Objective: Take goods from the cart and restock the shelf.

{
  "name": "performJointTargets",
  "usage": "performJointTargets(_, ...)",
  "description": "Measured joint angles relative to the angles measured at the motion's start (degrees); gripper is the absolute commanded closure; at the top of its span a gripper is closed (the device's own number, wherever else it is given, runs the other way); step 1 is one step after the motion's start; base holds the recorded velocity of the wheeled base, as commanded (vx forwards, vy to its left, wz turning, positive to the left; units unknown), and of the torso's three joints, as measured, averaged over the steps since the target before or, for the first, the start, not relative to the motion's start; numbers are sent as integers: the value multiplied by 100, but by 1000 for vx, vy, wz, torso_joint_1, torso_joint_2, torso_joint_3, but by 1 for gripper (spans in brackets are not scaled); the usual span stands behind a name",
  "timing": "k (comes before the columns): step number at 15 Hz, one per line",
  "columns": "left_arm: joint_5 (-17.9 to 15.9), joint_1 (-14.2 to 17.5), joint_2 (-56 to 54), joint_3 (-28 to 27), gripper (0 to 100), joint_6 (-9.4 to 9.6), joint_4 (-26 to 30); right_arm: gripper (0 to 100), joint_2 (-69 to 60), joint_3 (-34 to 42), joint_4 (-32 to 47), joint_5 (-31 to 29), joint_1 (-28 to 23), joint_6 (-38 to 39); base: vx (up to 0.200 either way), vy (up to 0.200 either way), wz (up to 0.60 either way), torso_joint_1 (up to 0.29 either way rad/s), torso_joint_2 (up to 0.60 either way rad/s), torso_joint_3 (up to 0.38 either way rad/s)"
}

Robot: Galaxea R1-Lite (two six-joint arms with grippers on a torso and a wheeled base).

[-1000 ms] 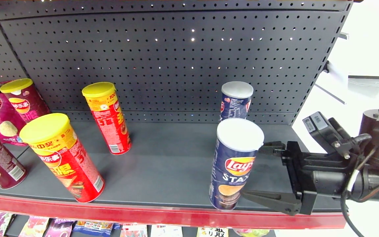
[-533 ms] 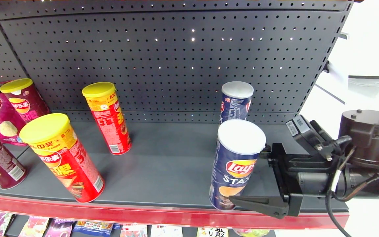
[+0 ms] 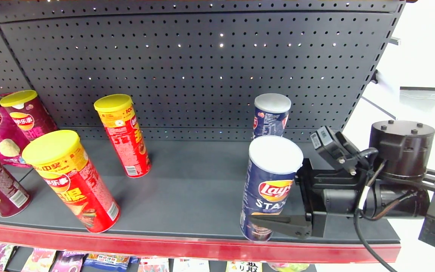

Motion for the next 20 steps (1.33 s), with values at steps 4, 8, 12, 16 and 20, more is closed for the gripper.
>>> performJointTargets(4, 0, 1, 0, 0, 0, 0, 0, 100, 69, 2, -6, -137, 108, 32, 0, 0, 0, 0, 0, 0)
performJointTargets(8, 0, 0, 0, 0, 0, 2, 0, 100, 11, 55, 7, -334, 146, 60, 0, 0, 0, 0, 0, 0)
performJointTargets(12, 0, -2, 0, 0, 0, 4, 0, 100, -102, 55, 16, -822, 150, 229, 0, 0, 0, 0, 0, 0)
performJointTargets(16, 0, 0, 0, 0, 0, 0, 0, 100, -218, 101, 11, -1169, 158, 355, 0, 0, 0, 0, 0, 0)
performJointTargets(20, 0, 0, 0, 0, 0, 0, 0, 100, -317, 165, 5, -1681, 216, 588, 0, 0, 0, 0, 0, 0)
